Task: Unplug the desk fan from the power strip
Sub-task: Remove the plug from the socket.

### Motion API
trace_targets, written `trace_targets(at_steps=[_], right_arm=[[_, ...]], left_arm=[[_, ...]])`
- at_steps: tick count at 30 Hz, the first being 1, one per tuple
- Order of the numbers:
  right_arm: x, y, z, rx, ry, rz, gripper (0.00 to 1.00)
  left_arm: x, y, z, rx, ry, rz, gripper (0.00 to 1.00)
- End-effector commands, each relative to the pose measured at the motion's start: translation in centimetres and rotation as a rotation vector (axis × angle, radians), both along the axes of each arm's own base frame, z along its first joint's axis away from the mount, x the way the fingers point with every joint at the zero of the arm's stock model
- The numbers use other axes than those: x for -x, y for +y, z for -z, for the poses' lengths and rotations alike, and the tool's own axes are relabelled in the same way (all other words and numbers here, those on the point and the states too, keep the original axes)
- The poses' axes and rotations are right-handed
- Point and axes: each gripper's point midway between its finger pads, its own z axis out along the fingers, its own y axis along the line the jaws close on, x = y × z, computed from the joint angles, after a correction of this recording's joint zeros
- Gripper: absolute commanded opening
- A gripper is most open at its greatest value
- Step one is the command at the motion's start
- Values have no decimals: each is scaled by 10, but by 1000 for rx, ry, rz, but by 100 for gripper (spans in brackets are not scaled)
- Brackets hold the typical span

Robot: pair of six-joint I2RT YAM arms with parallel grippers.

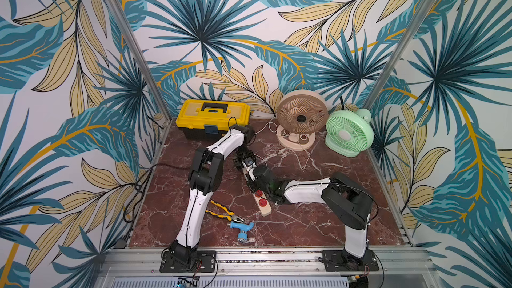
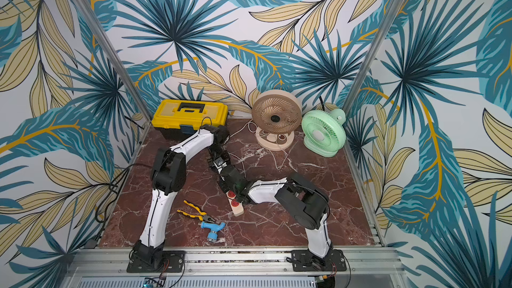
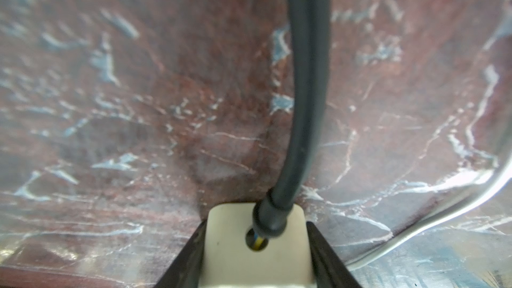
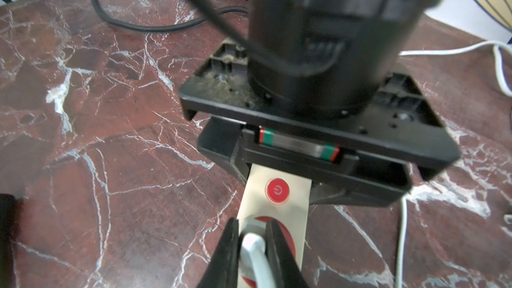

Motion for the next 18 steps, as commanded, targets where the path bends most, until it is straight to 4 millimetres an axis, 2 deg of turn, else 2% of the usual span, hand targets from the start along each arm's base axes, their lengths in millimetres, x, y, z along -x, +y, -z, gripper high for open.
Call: trace_targets(at_steps=[1,4,6,8,18], right_arm=[[15,4,4,-107,106,-49,0],[4,-11,7,-220,182,12,0],[4,-15,11,-267,218,27,0],[-8,-28,13,-309,238,68,0],[-9,-30,13,-310,256,59,0]], left_arm=[[45,57,77,-255,229,23,0],[45,56,77,-255,229,23,0],[45,57,77,-257,228,23,0],[45,57,77,-257,230,22,0],[45,58,77,-261,231,23,0]])
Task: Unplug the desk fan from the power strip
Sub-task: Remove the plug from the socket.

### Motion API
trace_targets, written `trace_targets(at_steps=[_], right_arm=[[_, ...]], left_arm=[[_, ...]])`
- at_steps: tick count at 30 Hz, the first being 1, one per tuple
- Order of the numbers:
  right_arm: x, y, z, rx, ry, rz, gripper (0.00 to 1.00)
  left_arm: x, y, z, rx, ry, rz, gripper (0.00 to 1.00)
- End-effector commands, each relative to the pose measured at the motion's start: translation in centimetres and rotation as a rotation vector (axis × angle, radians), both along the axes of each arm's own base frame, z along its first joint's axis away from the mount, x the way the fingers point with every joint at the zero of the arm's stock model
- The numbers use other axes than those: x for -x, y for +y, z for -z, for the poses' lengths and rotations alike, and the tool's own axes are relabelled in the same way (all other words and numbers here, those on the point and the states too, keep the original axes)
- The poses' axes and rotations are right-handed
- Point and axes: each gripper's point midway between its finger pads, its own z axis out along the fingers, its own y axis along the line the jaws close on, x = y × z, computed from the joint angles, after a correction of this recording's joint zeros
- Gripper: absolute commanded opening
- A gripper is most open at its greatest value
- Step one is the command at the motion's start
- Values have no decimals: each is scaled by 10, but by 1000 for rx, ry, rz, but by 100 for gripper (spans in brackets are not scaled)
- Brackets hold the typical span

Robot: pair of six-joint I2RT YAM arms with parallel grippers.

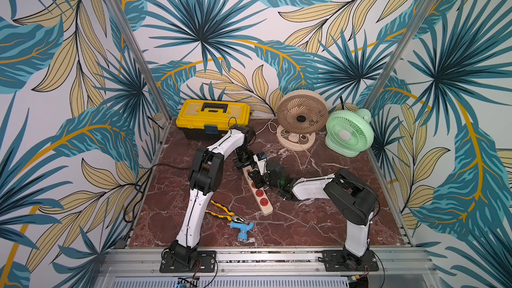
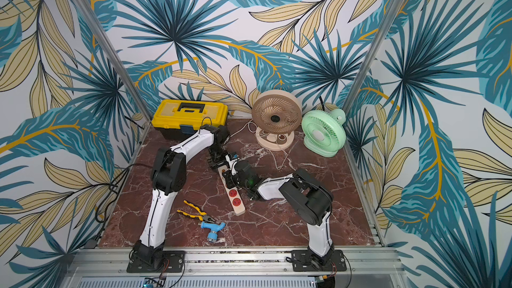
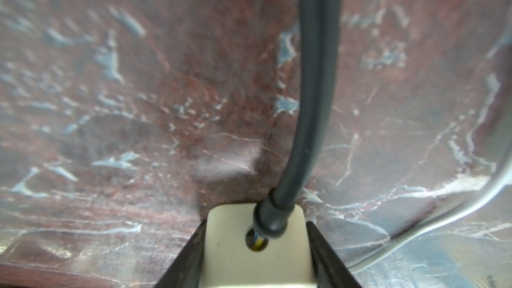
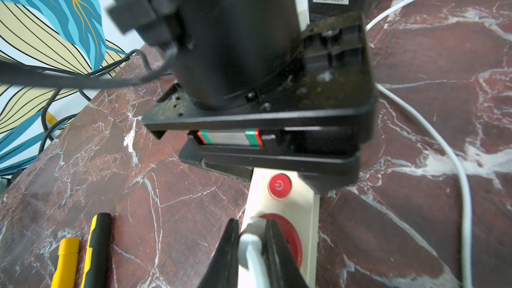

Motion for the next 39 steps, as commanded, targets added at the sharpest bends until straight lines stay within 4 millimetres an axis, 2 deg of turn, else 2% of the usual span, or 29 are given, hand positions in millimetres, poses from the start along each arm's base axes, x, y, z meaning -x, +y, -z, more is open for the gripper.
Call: trace_targets(at_steps=[1,7,9,11,17,31,36,39], right_arm=[[0,-15,11,37,42,31,0],[8,-4,10,127,-13,-24,0],[22,11,8,170,-45,-79,0],[28,18,7,224,-77,-107,0],[41,28,5,384,-177,-164,0],[39,21,0,390,-209,-127,0],[27,5,-1,295,-135,-53,0],[14,-11,1,205,-56,13,0]], left_arm=[[45,58,77,-249,232,45,0],[45,58,77,-252,232,43,0],[45,58,76,-253,230,44,0],[45,59,76,-253,229,45,0],[44,59,77,-254,228,44,0],[44,59,76,-255,226,44,0],[45,59,77,-255,229,44,0],[44,59,76,-253,224,44,0]])
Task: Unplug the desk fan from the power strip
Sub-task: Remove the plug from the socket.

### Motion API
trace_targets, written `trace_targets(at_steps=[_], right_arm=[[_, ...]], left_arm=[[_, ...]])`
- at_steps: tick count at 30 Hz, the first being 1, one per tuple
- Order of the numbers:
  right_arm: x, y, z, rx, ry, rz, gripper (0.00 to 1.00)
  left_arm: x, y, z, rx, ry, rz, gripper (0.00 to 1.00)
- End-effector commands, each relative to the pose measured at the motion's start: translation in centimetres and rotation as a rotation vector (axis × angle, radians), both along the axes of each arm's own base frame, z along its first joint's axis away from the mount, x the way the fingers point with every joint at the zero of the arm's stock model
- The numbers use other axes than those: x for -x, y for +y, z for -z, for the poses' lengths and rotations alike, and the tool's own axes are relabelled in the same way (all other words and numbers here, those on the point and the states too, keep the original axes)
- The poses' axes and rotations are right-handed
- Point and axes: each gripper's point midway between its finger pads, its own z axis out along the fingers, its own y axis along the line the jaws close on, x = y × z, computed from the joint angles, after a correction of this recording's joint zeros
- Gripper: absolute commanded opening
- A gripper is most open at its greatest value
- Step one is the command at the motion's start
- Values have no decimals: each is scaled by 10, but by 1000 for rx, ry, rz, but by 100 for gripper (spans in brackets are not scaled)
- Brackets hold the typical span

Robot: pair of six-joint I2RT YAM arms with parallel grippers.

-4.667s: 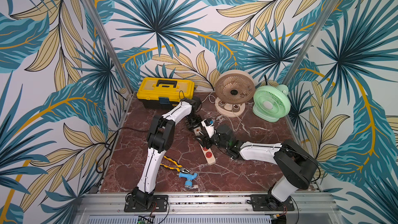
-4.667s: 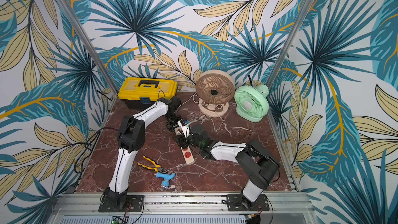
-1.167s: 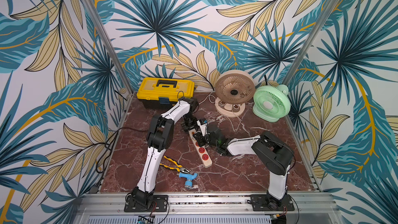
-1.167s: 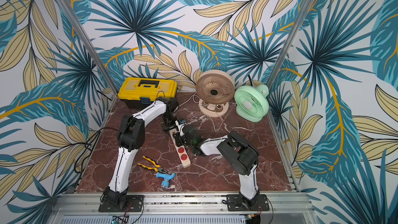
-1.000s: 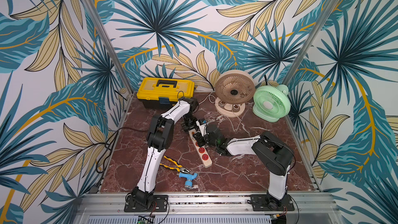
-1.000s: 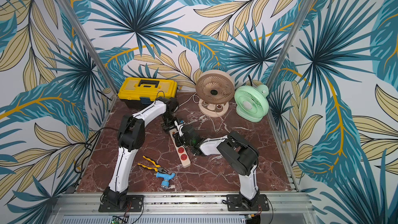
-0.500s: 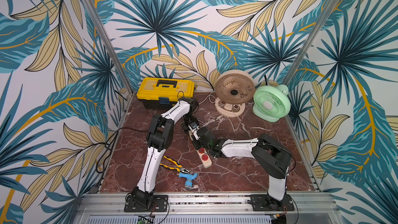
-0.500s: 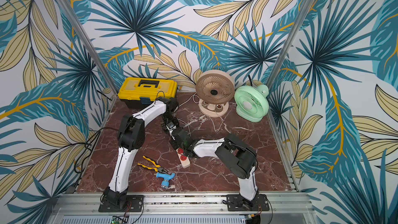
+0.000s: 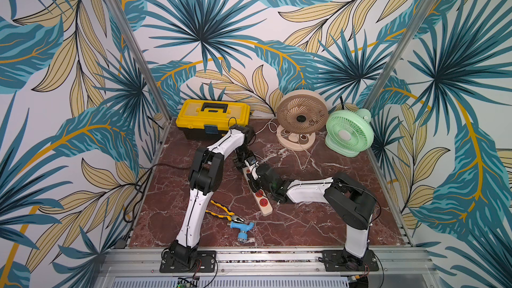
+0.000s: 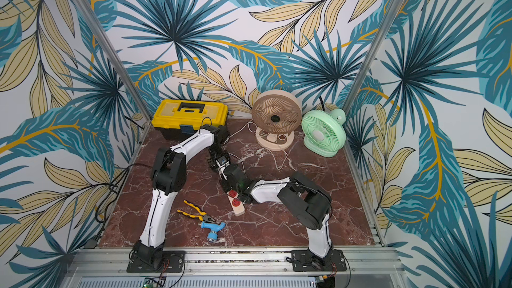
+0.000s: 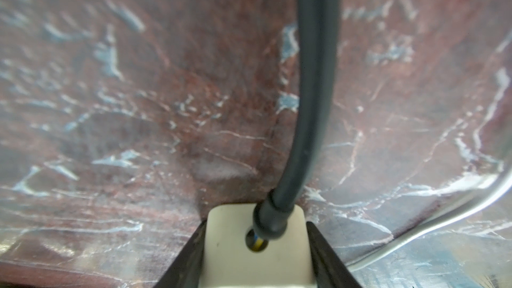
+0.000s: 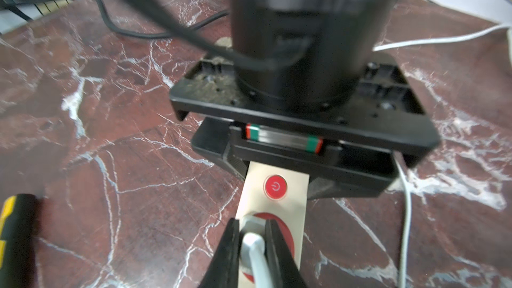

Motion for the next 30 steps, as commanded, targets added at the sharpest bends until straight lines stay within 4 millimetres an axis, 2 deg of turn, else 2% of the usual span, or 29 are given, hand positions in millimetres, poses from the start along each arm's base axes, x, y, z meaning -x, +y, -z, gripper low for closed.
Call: trace_targets(at_steps=[1,8,19,30], right_arm=[[5,-21,5,-75,116,45,0],[5,-28,11,-73,150,72,0],[5,-23,8,-45,141,37,0],[31,7,4,150,-7,-98,0]], left_arm=[[43,59,77,-255,220,38,0],[43,59,77,-256,220,39,0],[43,59,77,-256,219,39,0],[42,58,77,-256,217,37,0]])
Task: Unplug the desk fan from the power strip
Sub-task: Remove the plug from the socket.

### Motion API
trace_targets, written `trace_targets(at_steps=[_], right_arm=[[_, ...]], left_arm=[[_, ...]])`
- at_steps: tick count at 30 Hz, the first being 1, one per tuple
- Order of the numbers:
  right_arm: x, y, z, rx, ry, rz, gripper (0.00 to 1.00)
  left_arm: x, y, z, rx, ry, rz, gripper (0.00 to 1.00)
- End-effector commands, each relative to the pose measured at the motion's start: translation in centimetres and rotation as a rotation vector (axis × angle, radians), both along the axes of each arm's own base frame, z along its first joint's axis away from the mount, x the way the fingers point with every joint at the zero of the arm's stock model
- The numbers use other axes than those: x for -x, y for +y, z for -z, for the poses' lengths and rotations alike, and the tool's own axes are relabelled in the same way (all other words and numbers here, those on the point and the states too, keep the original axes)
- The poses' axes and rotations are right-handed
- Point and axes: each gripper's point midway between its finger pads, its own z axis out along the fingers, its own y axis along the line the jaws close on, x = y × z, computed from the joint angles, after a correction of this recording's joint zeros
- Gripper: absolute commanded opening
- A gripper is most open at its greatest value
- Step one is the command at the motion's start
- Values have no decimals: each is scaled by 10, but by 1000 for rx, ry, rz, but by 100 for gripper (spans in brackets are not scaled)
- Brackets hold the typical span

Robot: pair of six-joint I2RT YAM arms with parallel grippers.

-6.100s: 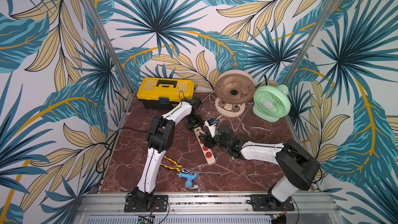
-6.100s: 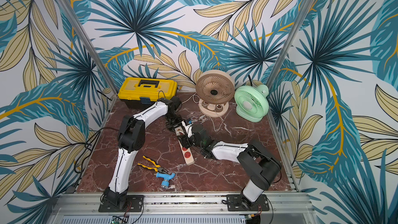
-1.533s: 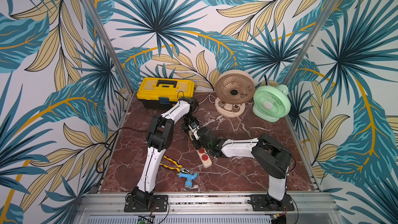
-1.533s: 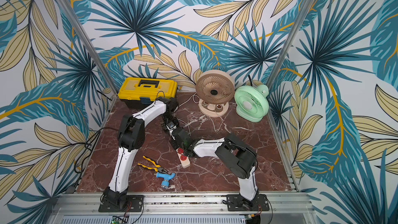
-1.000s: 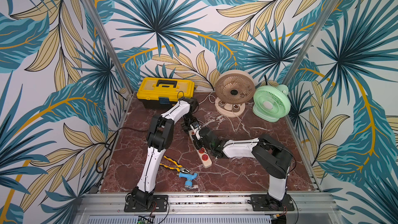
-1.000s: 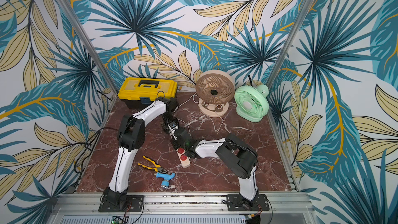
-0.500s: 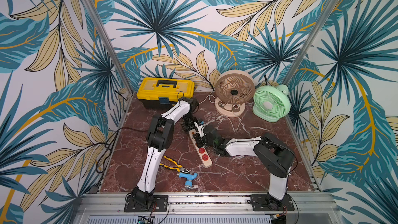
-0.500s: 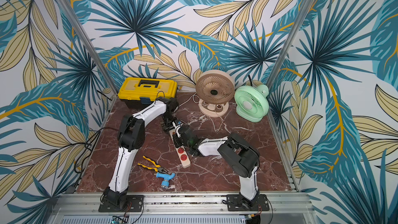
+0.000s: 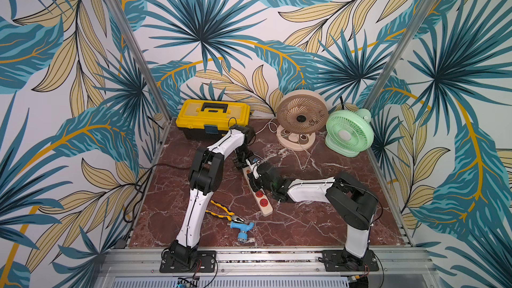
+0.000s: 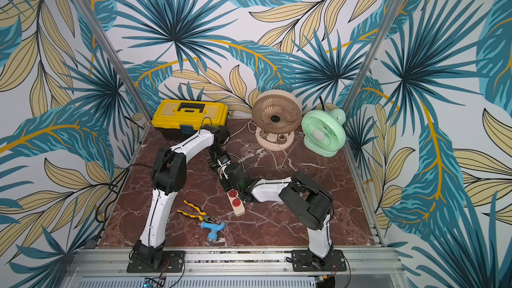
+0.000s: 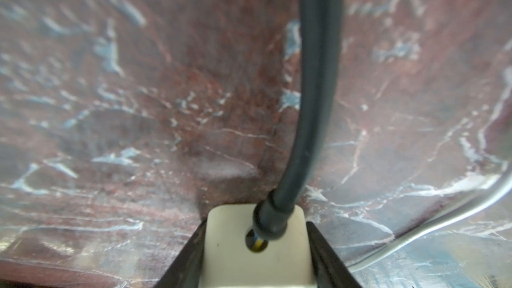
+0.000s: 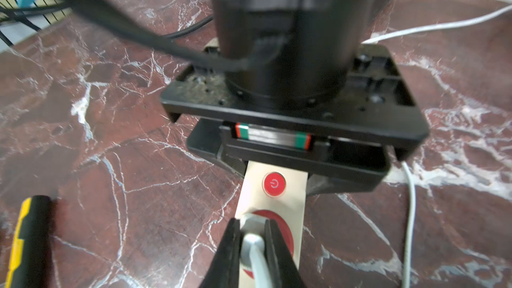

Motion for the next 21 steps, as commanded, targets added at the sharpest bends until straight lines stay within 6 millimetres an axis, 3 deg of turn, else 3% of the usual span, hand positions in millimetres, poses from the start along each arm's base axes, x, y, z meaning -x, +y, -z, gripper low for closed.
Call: trace_targets(at_steps=[1,14,21], right_arm=[[26,4,5,131,-18,-93,0],[25,4,0,144,-48,-84,0],[12,-11,1,29,33,-3,0]], left_arm=[[41,58,77,-254,210,41,0],[41,58,77,-253,212,39,0],[41,58,77,-250,212,42,0]])
